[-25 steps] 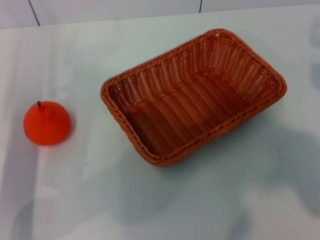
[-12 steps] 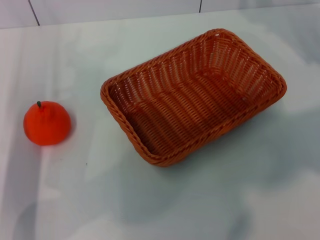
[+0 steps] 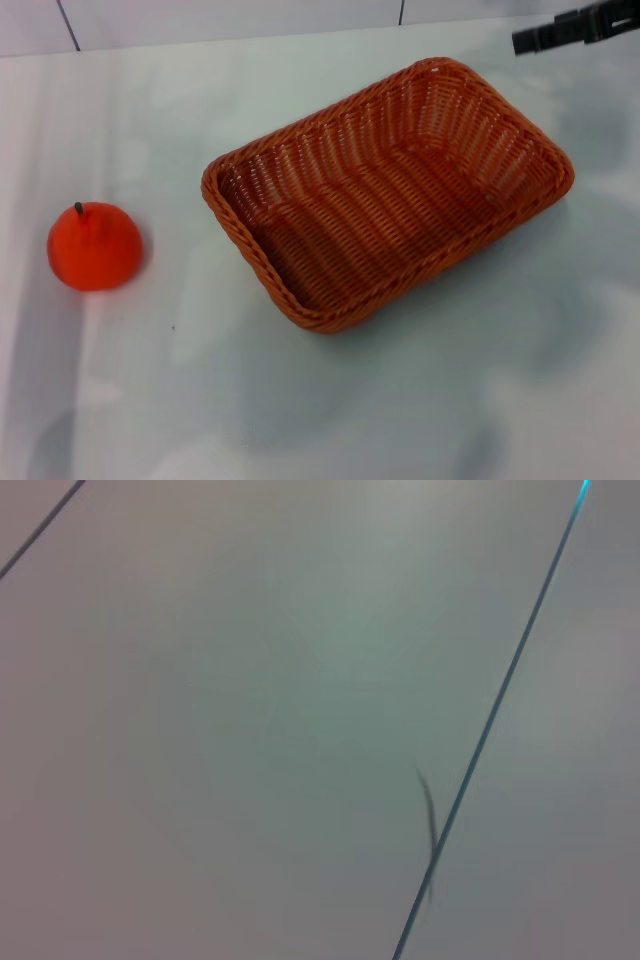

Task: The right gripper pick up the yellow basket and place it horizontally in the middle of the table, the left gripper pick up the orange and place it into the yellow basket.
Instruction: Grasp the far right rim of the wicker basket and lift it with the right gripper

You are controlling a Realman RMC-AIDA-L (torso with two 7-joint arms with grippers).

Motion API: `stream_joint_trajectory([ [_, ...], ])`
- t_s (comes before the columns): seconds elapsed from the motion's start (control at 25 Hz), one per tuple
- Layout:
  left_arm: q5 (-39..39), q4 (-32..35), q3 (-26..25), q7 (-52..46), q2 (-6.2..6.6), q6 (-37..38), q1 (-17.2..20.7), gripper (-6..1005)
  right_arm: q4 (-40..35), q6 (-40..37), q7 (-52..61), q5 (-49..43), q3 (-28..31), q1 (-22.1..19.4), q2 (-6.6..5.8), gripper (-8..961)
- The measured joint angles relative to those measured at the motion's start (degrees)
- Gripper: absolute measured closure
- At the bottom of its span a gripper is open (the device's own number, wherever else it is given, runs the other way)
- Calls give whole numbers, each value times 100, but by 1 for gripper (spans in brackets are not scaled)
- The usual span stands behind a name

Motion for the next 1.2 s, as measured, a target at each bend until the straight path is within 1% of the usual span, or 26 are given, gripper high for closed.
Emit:
stream_joint_trajectory([
  [0.16, -1, -41, 0, 0, 0, -8, 22, 76, 57, -51, 149, -662, -280, 206, 47, 103],
  [0.28, -1, -53, 5, 0, 0, -9, 33, 76, 216, -312, 249, -1076, -532, 308, 114, 85],
  [0.36, -1, -55, 7, 0, 0, -9, 34, 76, 336, -469, 287, -1168, -662, 330, 155, 72],
  [0.56, -1, -63, 9, 0, 0, -9, 33, 77, 789, -904, 310, -1203, -903, 367, 242, 138],
  [0.6, -1, -63, 10, 0, 0, -9, 33, 77, 789, -904, 310, -1203, -903, 367, 242, 152],
  [0.72, -1, -68, 7, 0, 0, -14, 32, 77, 1008, -1114, 288, -1209, -993, 369, 298, 192],
  [0.92, -1, -73, 1, -6, 0, -36, 32, 77, 1078, -1346, 236, -1179, -1081, 313, 387, 258],
  [1.12, -1, -85, -4, -8, -2, -112, 31, 77, 1083, -1394, 210, -1154, -1043, 292, 393, 500],
  [1.2, -1, -89, -2, -9, -7, -139, 31, 77, 1085, -1383, 211, -1153, -1019, 281, 393, 541],
])
